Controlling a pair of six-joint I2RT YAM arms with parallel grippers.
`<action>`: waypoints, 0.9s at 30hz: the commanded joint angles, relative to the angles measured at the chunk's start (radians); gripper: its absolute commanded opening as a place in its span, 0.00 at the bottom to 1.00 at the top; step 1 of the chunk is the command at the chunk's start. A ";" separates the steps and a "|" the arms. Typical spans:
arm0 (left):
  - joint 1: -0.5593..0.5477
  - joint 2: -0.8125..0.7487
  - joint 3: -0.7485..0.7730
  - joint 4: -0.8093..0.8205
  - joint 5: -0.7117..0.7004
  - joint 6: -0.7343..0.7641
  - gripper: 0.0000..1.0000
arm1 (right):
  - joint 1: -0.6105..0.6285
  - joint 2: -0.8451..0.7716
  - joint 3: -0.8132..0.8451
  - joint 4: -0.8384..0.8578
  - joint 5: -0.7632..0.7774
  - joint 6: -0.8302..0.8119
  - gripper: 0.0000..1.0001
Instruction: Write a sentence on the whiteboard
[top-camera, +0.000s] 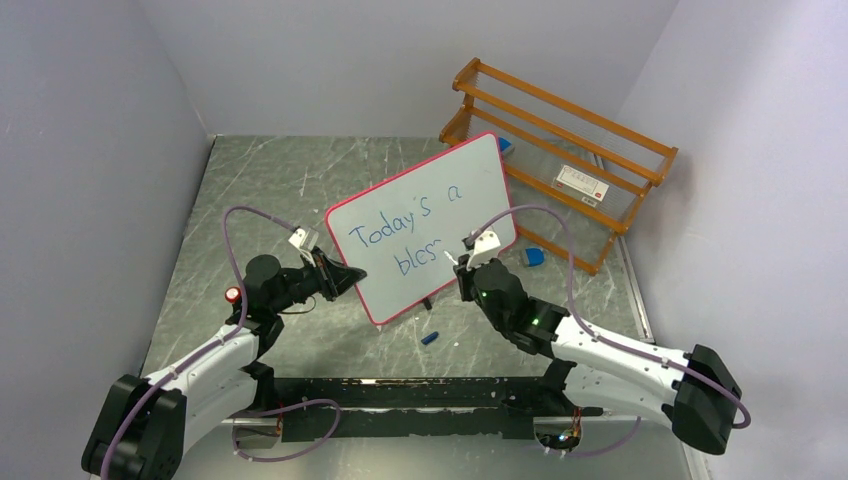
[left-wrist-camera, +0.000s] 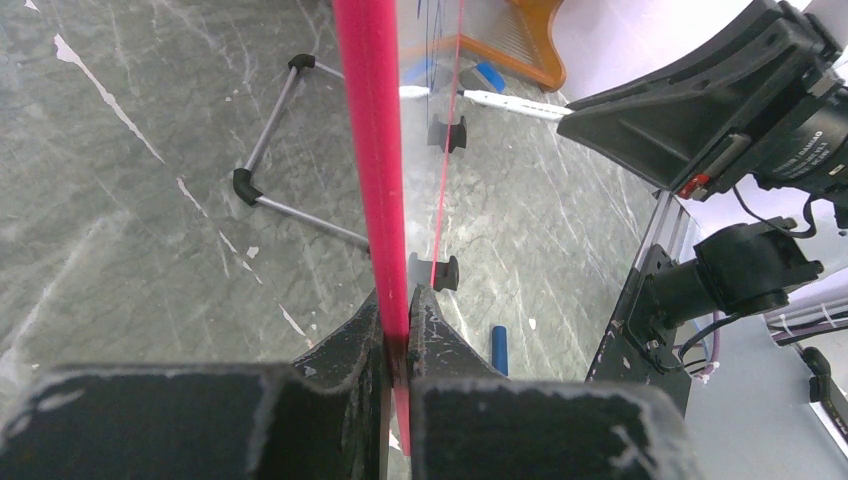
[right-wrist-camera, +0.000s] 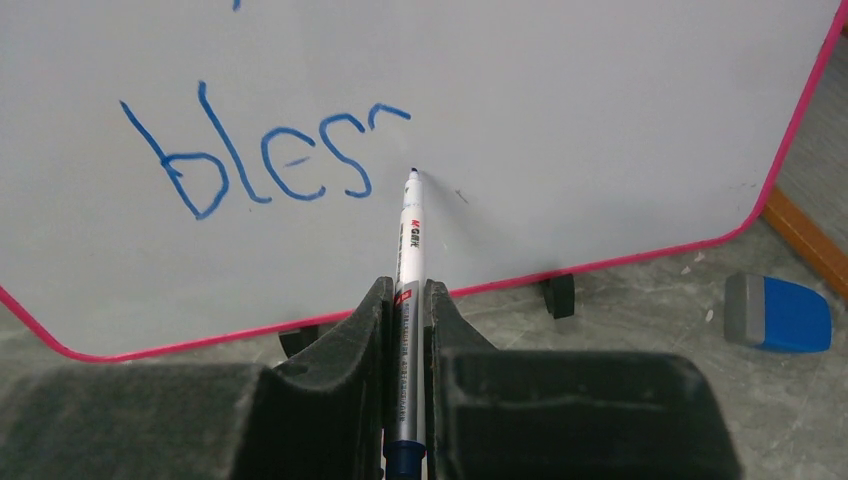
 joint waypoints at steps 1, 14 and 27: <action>0.004 -0.005 -0.013 -0.036 -0.083 0.063 0.05 | -0.005 -0.050 -0.013 0.067 -0.007 -0.012 0.00; 0.004 -0.002 -0.011 -0.035 -0.079 0.063 0.05 | -0.005 -0.006 -0.002 0.129 -0.040 -0.030 0.00; 0.004 0.002 -0.011 -0.030 -0.078 0.063 0.05 | -0.006 0.034 0.011 0.141 -0.040 -0.036 0.00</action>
